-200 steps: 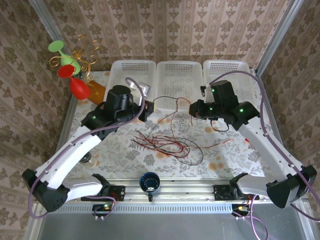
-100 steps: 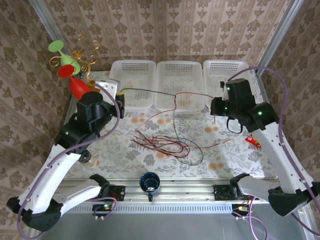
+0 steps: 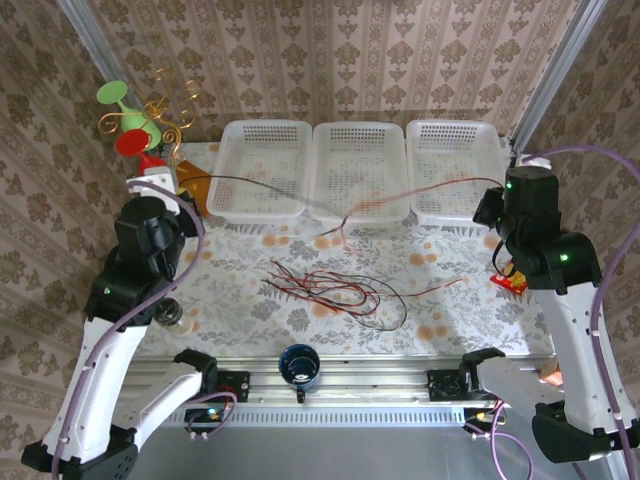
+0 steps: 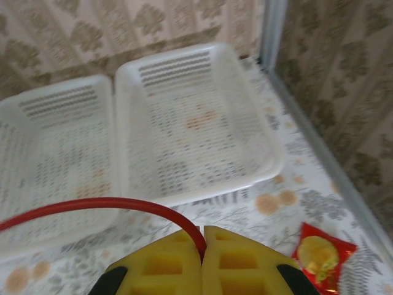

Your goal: Untangle the cables

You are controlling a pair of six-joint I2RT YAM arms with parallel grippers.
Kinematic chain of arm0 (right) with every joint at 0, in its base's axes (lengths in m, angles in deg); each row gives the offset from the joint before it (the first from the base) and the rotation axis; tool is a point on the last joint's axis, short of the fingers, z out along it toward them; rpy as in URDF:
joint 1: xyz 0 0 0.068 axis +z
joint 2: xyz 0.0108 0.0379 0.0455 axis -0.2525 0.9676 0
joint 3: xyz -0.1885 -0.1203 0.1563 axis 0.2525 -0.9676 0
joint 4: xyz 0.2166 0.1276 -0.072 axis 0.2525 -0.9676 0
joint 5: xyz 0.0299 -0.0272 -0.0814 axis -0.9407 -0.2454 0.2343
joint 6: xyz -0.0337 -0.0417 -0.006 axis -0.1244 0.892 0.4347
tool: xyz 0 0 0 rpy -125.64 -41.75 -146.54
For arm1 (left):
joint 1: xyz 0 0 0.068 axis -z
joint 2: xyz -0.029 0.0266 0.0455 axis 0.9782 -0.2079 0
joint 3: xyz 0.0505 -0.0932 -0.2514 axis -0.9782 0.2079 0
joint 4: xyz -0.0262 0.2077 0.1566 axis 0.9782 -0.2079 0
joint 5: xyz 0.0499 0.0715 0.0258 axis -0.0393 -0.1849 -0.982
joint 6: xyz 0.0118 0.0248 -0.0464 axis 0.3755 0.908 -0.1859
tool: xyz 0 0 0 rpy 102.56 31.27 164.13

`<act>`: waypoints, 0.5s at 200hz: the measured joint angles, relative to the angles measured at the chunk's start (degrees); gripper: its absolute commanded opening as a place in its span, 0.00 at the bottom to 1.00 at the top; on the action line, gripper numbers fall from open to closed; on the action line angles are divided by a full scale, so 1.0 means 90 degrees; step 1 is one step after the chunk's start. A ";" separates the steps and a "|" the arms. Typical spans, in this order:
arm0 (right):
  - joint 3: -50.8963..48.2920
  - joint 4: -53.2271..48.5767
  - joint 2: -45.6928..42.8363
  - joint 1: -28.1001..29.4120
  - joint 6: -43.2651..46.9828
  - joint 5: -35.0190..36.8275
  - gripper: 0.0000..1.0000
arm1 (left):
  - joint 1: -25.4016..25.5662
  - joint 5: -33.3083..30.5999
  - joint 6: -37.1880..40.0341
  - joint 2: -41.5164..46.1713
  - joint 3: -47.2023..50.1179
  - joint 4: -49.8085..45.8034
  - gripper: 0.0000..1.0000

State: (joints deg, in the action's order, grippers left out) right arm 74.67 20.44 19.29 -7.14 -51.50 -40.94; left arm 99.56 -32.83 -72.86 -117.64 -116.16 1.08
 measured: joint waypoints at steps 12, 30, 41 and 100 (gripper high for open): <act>0.0000 0.0024 -0.0049 -0.0165 0.0104 0.0187 0.00 | -0.0163 0.0012 -0.0097 0.0046 0.0041 -0.0017 0.00; 0.0000 0.0080 -0.0104 -0.0396 0.0238 0.0440 0.00 | -0.0338 0.0073 -0.0231 0.0063 0.0083 -0.0039 0.00; 0.0000 0.0151 -0.0129 -0.0515 0.0304 0.0515 0.00 | -0.0415 0.0160 -0.0304 0.0063 0.0126 -0.0036 0.00; 0.0005 0.0386 -0.0165 -0.0806 0.0597 0.0549 0.00 | -0.0576 0.0413 -0.0520 -0.0066 0.0270 -0.0415 0.00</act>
State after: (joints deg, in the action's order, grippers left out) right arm 74.72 23.92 17.80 -14.39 -46.12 -36.00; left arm 94.38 -29.11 -77.53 -118.23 -113.74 -2.66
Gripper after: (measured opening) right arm 0.059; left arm 0.049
